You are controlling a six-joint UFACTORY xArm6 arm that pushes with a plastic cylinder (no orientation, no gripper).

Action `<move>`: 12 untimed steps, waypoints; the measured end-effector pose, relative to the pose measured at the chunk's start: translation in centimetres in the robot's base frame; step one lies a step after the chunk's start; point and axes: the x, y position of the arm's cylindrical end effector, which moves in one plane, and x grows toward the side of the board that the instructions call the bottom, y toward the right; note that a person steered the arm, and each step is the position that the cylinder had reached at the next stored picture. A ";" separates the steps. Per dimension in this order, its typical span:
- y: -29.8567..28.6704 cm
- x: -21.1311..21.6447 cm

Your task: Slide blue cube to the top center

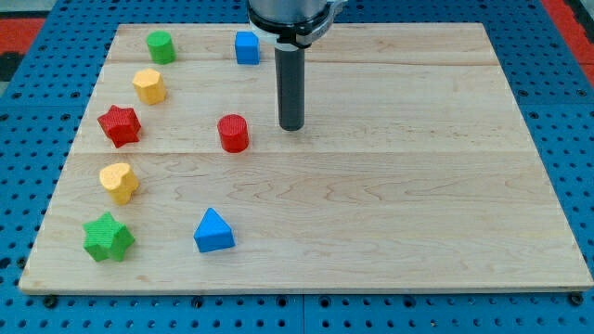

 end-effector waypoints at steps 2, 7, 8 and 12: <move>0.5 -0.7; -6.0 -10.7; -12.1 -10.6; -5.5 -13.1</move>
